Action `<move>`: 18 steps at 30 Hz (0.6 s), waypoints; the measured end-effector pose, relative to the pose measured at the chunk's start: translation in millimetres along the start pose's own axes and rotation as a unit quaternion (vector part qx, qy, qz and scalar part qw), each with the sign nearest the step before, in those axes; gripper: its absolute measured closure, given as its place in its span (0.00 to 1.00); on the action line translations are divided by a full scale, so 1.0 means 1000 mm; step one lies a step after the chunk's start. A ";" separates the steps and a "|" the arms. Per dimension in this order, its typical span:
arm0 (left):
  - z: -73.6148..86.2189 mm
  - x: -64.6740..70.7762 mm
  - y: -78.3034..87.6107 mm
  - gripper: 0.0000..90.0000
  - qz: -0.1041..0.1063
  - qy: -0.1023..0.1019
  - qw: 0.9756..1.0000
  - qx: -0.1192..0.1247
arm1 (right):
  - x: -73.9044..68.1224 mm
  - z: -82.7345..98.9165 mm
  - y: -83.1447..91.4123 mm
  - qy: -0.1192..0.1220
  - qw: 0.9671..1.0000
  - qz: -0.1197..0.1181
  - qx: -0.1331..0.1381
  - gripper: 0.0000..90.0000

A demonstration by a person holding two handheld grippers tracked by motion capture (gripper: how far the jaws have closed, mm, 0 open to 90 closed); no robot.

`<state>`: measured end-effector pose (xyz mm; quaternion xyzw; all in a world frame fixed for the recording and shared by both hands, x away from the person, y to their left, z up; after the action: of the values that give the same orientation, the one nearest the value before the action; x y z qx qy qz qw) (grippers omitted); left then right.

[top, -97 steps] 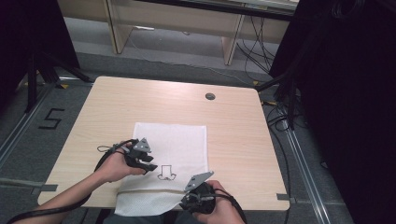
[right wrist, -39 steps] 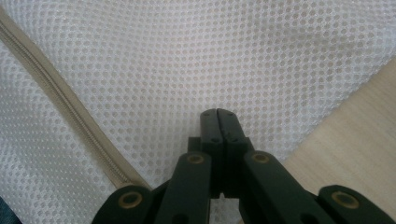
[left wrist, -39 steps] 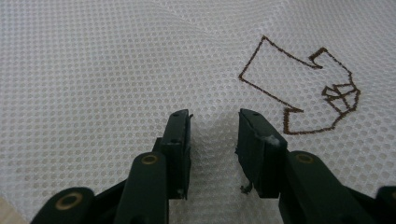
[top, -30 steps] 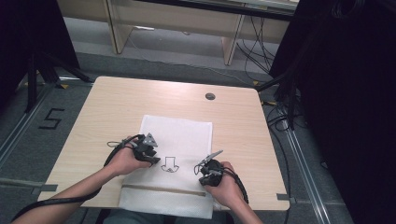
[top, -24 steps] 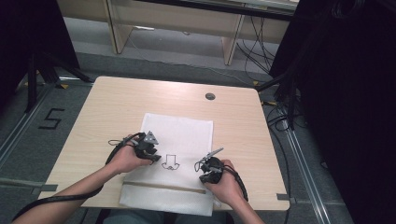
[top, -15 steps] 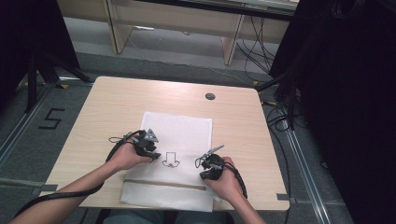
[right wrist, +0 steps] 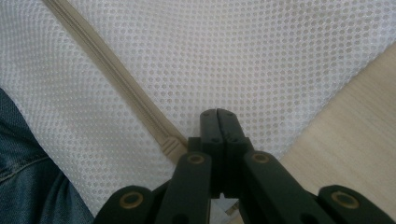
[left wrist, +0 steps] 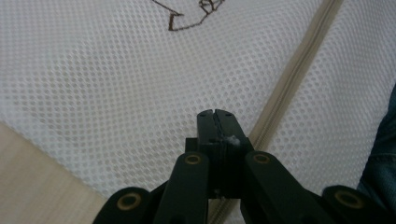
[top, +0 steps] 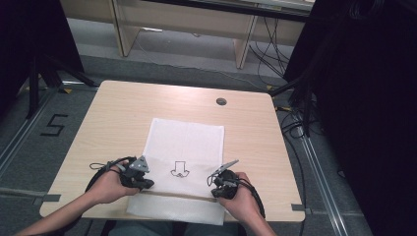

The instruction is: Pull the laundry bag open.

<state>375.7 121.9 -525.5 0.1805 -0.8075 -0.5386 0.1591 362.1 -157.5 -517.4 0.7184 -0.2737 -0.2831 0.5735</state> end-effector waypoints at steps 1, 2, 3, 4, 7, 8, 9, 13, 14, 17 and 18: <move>-0.001 0.003 -0.003 0.99 0.004 0.020 1.000 0.014 | 0.000 0.000 0.000 0.000 1.000 0.000 -0.001 1.00; 0.001 0.000 -0.003 0.99 0.001 0.002 1.000 -0.007 | 0.000 0.001 -0.001 0.002 1.000 -0.001 -0.002 1.00; 0.001 -0.001 -0.005 0.99 0.001 0.005 1.000 -0.009 | 0.001 0.001 -0.003 0.000 1.000 -0.001 -0.004 1.00; 0.000 0.001 -0.008 0.99 0.005 0.020 1.000 -0.004 | 0.000 0.001 -0.004 -0.011 1.000 -0.003 -0.012 1.00; -0.001 -0.001 -0.013 0.99 -0.002 0.009 1.000 -0.019 | 0.004 -0.001 -0.011 0.002 1.000 0.001 -0.013 1.00; -0.004 0.001 -0.015 0.99 0.001 0.017 1.000 -0.008 | 0.004 -0.002 -0.011 -0.007 1.000 -0.002 -0.015 1.00; -0.003 -0.001 -0.013 0.99 -0.006 0.006 1.000 -0.023 | 0.005 -0.002 -0.011 -0.012 1.000 -0.004 -0.018 1.00; -0.008 -0.003 -0.016 0.99 -0.013 0.003 1.000 -0.017 | 0.012 -0.006 -0.011 -0.011 1.000 0.006 -0.012 1.00; -0.010 -0.001 -0.017 0.99 -0.010 0.020 1.000 -0.006 | 0.015 -0.008 -0.011 -0.014 1.000 0.008 -0.008 1.00; -0.012 -0.006 -0.017 0.99 -0.018 0.004 1.000 -0.018 | 0.019 -0.010 -0.011 -0.021 1.000 0.010 -0.008 1.00; -0.013 -0.005 -0.018 0.99 -0.015 0.017 1.000 -0.011 | 0.020 -0.011 -0.011 -0.020 1.000 0.011 -0.007 1.00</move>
<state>388.2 107.3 -537.9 0.2004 -0.7959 -0.5464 0.1667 384.7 -162.9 -528.3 0.7058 -0.2908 -0.2933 0.5756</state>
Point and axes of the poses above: each handheld gripper's, and its own axes: y roughly backward along the jaws, z roughly out of its underside, x roughly to its right, the point moved 5 cm from there along -y, roughly forward along the jaws, and after that the axes turned 13 degrees about -x, right-handed, at the moved point
